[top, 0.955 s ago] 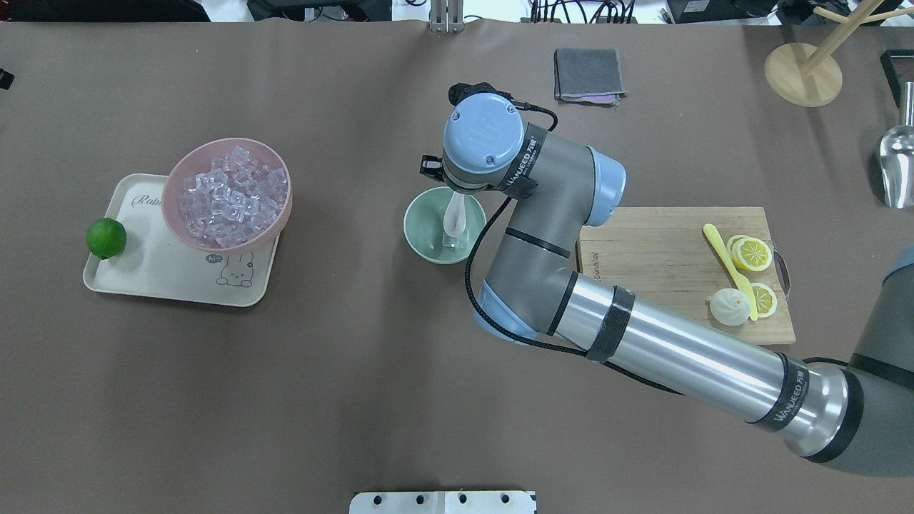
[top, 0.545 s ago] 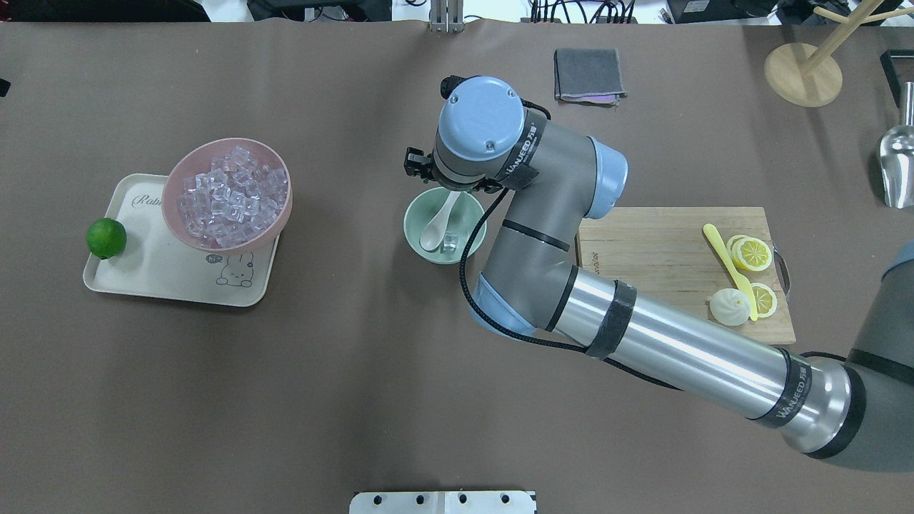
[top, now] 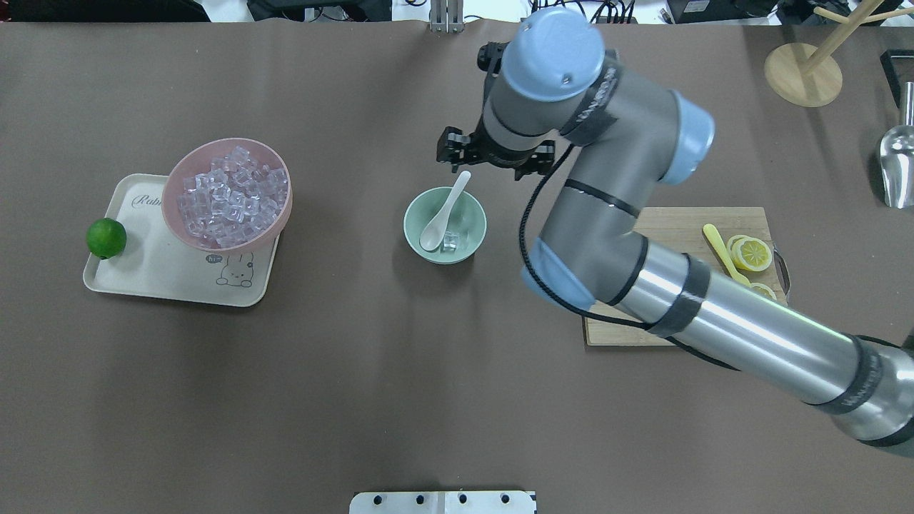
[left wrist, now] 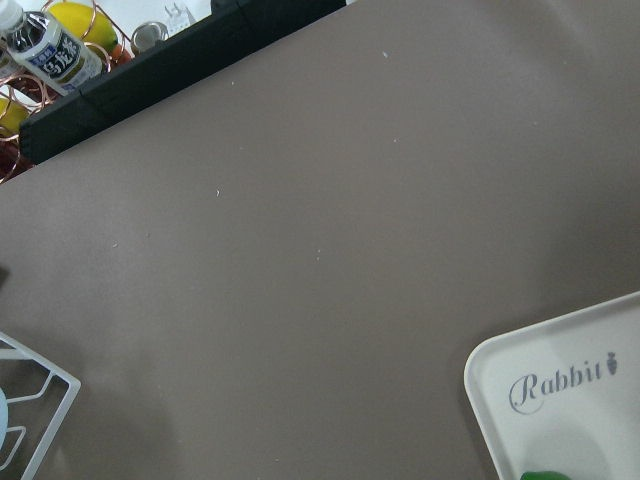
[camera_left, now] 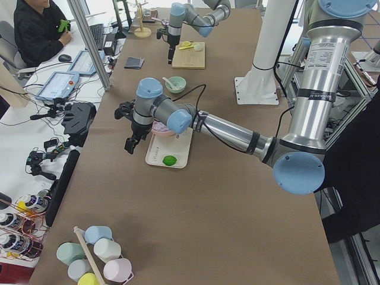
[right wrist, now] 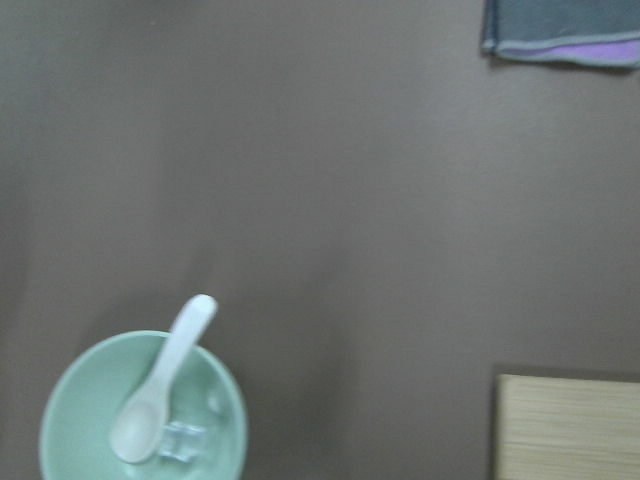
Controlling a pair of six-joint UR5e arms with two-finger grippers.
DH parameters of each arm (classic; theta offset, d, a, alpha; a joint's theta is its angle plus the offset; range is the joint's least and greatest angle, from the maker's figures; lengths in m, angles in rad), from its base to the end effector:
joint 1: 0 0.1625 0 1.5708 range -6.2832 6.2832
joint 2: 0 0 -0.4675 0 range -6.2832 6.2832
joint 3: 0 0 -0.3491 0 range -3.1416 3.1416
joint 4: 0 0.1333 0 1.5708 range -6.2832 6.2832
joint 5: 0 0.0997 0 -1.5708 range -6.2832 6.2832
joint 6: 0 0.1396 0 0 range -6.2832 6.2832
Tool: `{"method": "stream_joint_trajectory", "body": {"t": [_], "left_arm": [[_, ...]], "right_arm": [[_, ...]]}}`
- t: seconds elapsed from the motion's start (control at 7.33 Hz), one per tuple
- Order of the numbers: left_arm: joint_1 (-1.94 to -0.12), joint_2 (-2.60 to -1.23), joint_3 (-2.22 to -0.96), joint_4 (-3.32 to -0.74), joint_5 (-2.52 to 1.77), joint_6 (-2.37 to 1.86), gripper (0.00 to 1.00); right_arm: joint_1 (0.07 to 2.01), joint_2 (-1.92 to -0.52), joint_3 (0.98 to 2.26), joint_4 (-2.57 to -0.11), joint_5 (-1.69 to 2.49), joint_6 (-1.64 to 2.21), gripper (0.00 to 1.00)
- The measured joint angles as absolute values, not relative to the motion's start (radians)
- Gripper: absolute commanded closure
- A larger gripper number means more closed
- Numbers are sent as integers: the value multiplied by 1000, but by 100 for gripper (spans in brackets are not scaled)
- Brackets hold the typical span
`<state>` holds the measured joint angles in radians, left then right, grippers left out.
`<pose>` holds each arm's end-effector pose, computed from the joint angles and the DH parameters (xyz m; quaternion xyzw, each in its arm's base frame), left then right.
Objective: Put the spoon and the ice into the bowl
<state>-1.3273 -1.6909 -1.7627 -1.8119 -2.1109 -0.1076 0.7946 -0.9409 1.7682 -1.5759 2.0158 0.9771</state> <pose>0.0695 -0.5350 0.5690 0.2143 0.2987 0.1356 0.9201 -0.4184 -0.5307 0.2960 0.0939 -0.4290 0.0019 0.8984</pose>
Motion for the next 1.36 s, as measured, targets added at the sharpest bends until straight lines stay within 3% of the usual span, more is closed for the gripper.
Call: {"method": "stream_joint_trajectory", "body": {"t": [0.41, 0.68, 1.36], "left_arm": [[-1343, -1583, -1766, -1889, -2119, -101, 2], [-1361, -1496, -1766, -1967, -2136, -102, 2], [-1459, -1412, -1746, -1994, -2257, -102, 2]], "right_arm": [[1056, -1172, 1867, -1614, 2159, 632, 0], [1203, -1276, 1842, -1637, 2203, 502, 0], [1584, -1410, 1737, -1952, 2225, -312, 0]]}}
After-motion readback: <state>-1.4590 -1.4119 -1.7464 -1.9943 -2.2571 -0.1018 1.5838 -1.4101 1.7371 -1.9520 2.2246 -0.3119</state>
